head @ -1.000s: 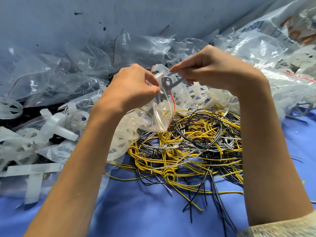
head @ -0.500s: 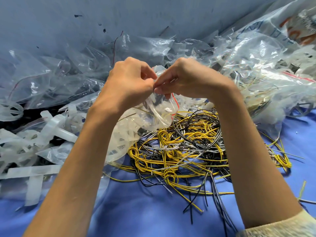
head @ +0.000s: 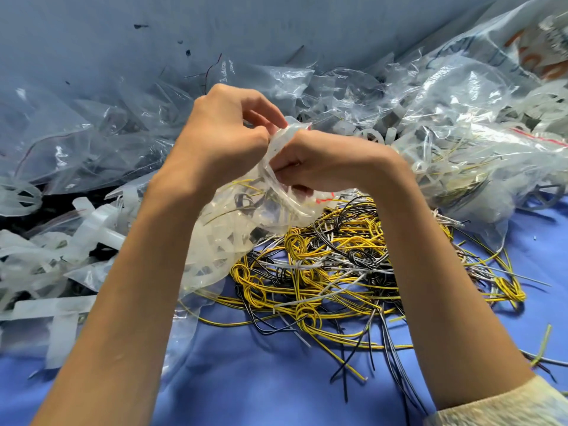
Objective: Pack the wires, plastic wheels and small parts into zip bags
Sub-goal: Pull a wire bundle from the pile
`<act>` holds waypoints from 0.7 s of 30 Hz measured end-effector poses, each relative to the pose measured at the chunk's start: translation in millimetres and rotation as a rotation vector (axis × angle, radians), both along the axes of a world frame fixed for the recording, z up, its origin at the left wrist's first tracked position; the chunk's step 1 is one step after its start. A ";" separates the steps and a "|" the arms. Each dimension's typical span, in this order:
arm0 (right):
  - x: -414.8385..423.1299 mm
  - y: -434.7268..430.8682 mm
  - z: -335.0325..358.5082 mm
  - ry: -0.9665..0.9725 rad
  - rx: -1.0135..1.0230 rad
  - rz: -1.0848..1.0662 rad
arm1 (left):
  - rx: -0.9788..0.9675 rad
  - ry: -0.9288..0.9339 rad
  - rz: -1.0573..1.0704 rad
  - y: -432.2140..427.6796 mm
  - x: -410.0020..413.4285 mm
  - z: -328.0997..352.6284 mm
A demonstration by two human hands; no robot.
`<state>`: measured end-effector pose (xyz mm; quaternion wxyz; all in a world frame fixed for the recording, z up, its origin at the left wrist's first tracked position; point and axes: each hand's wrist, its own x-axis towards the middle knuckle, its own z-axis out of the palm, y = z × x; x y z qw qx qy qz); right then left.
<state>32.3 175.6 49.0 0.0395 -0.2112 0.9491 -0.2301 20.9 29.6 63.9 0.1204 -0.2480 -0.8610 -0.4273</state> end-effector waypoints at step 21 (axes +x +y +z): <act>-4.1 25.1 6.6 0.140 -0.342 -0.266 | -0.128 0.005 0.184 -2.3 -5.2 -3.5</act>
